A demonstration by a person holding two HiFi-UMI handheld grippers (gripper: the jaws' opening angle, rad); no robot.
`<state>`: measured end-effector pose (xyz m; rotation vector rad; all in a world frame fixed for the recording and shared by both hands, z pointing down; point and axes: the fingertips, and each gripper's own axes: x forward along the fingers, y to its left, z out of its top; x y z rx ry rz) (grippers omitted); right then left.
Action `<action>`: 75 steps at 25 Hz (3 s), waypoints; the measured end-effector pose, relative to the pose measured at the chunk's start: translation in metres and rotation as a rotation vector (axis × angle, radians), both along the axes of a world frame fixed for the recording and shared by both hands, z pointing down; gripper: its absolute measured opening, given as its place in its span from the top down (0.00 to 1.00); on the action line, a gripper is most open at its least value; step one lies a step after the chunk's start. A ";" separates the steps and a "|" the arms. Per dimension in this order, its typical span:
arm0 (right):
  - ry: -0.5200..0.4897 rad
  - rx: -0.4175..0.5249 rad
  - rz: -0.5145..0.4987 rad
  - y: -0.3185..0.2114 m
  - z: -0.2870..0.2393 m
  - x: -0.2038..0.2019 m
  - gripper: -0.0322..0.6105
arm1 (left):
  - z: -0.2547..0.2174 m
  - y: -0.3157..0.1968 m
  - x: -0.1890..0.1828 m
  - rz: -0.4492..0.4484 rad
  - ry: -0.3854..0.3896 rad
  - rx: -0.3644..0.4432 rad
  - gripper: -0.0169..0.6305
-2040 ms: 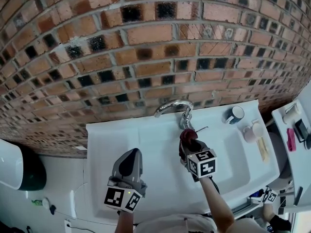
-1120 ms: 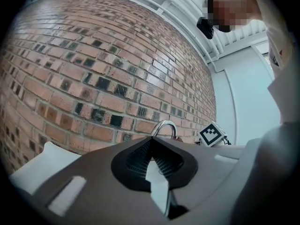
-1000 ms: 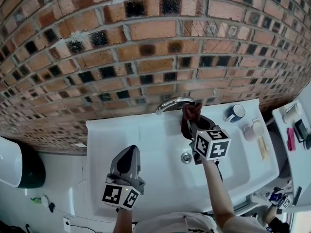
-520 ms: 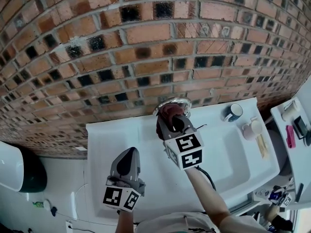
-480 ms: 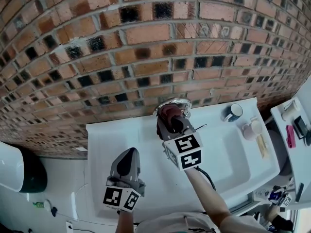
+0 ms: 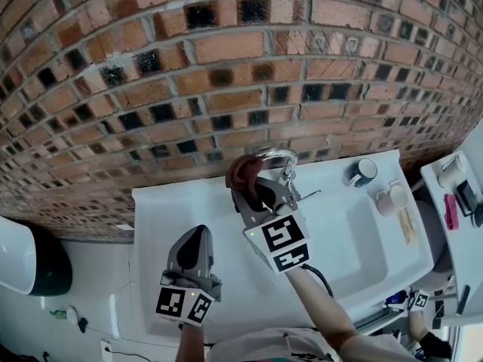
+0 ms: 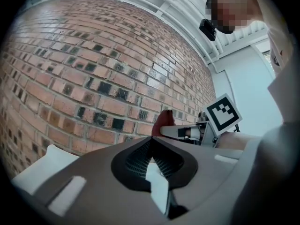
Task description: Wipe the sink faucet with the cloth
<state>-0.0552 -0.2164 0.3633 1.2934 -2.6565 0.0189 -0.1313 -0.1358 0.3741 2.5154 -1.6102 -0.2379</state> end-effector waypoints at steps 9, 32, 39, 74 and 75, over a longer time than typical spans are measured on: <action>-0.077 0.018 0.093 -0.023 -0.024 0.036 0.88 | 0.001 0.001 -0.005 -0.002 -0.002 -0.003 0.97; 0.078 -0.265 0.390 -0.040 0.111 0.153 0.88 | 0.011 -0.008 0.011 0.036 0.001 -0.030 0.97; 0.137 -0.272 0.292 -0.032 0.125 0.120 0.88 | 0.014 -0.011 0.013 0.036 -0.005 -0.034 0.97; -0.296 -0.053 0.061 0.157 -0.006 0.096 0.88 | -0.043 0.081 0.017 -0.003 0.009 0.122 0.97; -0.294 -0.052 0.062 0.157 -0.007 0.096 0.88 | -0.044 0.082 0.016 -0.003 0.009 0.122 0.97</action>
